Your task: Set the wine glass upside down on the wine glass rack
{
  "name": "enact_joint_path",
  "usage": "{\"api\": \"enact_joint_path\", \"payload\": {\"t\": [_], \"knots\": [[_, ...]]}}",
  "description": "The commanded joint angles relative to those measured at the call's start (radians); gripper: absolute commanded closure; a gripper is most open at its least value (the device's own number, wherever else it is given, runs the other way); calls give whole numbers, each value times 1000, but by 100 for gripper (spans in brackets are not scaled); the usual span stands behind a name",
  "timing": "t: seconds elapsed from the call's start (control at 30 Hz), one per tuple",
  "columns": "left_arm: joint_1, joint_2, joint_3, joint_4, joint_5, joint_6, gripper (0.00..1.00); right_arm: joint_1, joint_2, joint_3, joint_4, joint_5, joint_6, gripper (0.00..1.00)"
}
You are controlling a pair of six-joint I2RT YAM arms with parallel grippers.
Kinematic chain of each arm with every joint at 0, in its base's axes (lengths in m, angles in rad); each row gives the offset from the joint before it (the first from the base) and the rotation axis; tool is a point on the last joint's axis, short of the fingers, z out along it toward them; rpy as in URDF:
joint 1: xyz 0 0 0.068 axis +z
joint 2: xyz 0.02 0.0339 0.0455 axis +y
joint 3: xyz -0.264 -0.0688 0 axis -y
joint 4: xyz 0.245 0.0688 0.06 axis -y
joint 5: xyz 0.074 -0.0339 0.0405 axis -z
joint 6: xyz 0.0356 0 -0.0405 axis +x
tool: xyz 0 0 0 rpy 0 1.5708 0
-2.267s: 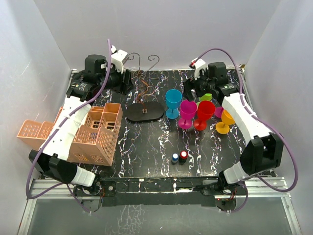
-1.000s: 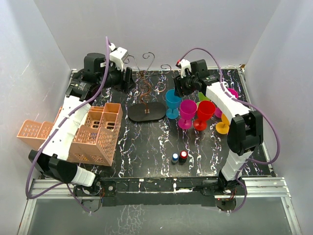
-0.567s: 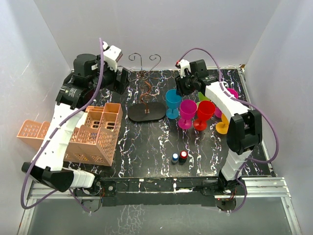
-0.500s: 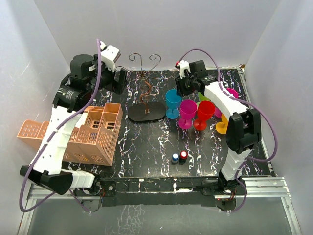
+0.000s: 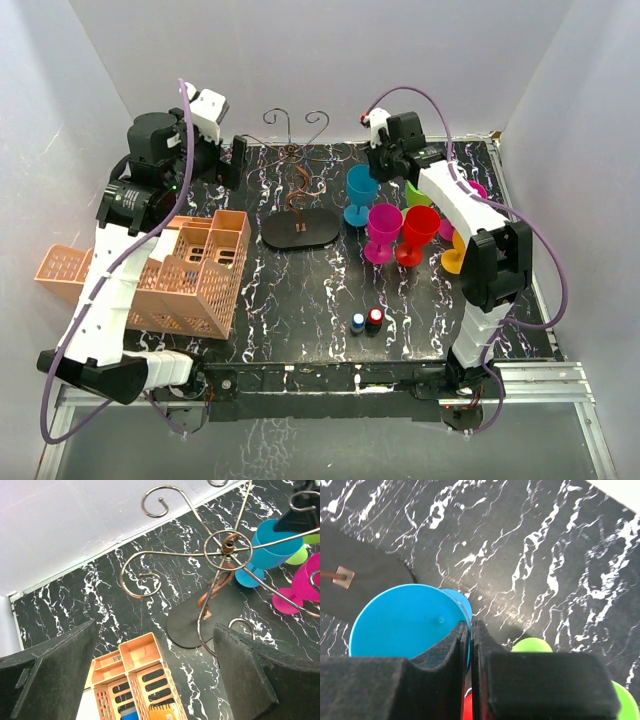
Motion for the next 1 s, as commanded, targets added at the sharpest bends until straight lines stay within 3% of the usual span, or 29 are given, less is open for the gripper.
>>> {"api": "enact_joint_path", "payload": {"t": [0.0,0.33,0.53,0.8,0.97], "knots": [[49,-53,-8,33,-13,-61,3,-15,-13,128,119,77,1,92],[149,-63,17,67,-29,-212,3,-87,-35,337,173,196,37,92],[149,-37,106,59,105,-255,3,-92,-197,307,211,254,36,92],[143,20,151,134,400,-357,7,-92,-421,247,224,119,78,92],[130,83,184,178,452,-368,9,-92,-477,252,206,-67,95,92]]}}
